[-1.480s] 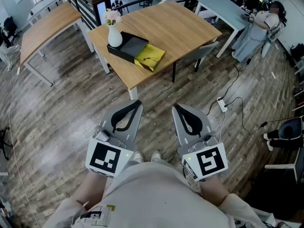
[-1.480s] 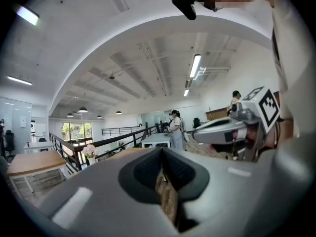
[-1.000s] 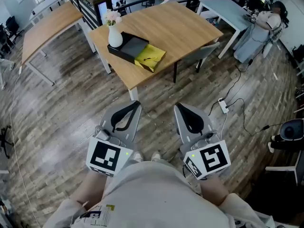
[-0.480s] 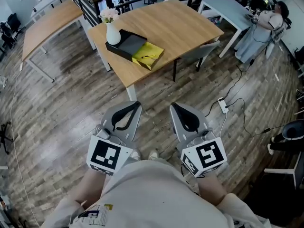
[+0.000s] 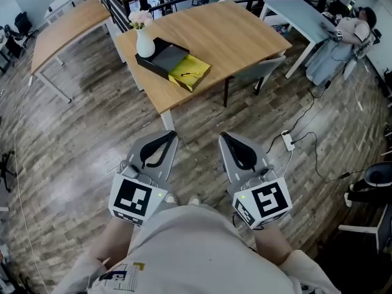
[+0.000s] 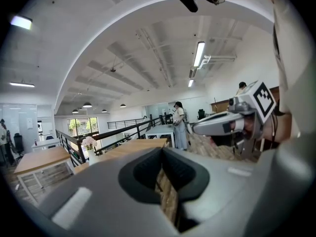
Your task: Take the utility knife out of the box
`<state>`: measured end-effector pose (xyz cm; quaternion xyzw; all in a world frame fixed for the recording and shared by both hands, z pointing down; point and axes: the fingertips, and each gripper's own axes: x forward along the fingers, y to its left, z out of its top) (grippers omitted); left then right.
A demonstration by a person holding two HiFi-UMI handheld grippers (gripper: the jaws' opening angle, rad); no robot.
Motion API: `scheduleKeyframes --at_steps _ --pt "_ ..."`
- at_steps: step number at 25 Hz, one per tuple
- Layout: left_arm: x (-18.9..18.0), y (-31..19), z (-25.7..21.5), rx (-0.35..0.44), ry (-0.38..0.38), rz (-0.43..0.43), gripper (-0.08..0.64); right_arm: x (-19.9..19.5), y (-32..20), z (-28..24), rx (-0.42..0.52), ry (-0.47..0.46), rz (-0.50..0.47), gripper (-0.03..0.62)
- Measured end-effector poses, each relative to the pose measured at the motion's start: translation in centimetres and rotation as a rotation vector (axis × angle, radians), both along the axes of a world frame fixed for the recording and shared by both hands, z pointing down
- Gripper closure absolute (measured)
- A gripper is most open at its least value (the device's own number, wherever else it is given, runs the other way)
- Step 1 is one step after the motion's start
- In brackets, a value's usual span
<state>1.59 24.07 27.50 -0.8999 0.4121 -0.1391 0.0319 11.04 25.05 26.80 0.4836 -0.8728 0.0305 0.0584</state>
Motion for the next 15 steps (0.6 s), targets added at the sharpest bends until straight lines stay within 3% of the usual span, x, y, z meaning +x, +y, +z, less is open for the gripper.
scheduleKeyframes --at_steps 6,15 --pt "1.4 -0.8 0.4 -0.010 -0.007 -0.003 0.558 1.3 -0.6 -0.8 0.052 0.050 0.013 0.592" --pt "0.6 -2.7 0.7 -0.019 0.004 -0.044 0.558 0.9 -2.4 -0.3 0.042 0.034 -0.017 0.592"
